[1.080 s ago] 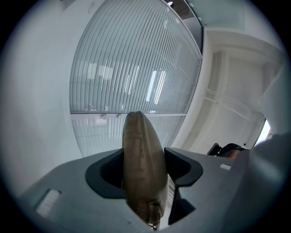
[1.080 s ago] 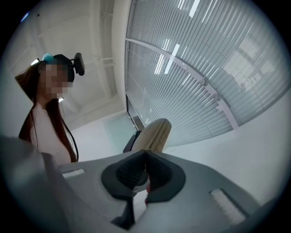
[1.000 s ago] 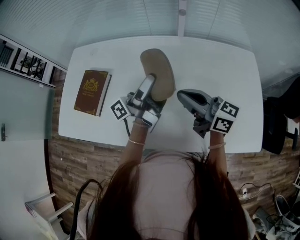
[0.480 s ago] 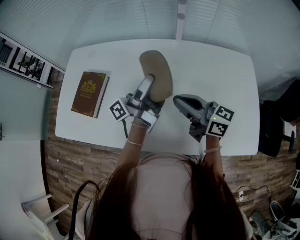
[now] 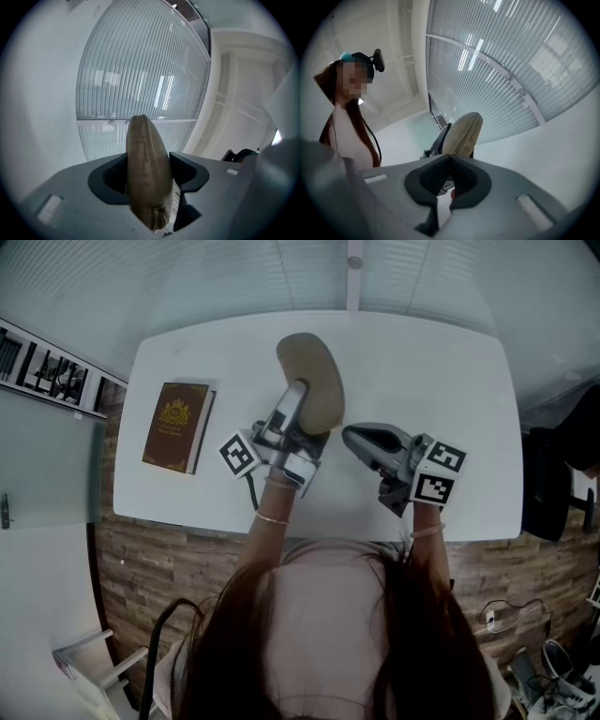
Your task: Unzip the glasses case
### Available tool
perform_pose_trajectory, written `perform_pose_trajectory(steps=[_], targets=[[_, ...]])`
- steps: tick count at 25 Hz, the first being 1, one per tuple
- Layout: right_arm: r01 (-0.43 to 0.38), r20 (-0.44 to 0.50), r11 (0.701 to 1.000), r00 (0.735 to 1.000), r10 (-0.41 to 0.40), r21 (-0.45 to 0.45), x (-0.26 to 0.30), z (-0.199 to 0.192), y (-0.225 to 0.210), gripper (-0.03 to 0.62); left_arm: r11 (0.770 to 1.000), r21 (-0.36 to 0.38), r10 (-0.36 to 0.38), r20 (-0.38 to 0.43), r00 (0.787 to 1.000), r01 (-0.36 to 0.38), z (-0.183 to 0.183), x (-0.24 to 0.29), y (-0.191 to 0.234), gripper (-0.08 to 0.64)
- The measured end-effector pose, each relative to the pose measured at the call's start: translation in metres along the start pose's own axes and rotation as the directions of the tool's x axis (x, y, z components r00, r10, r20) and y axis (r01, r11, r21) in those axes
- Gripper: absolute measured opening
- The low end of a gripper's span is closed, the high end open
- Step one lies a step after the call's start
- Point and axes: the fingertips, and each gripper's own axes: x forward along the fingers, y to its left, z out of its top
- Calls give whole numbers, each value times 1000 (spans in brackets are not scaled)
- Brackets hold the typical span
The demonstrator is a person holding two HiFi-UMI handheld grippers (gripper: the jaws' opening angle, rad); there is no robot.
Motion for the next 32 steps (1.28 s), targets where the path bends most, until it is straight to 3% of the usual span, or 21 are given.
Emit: perform_pose_trajectory(steps=[32], targets=[[-19,-123,1000,992,18,-5,20,-26,6,5,999,5,50,59,997,-51,3,-9,13,275]])
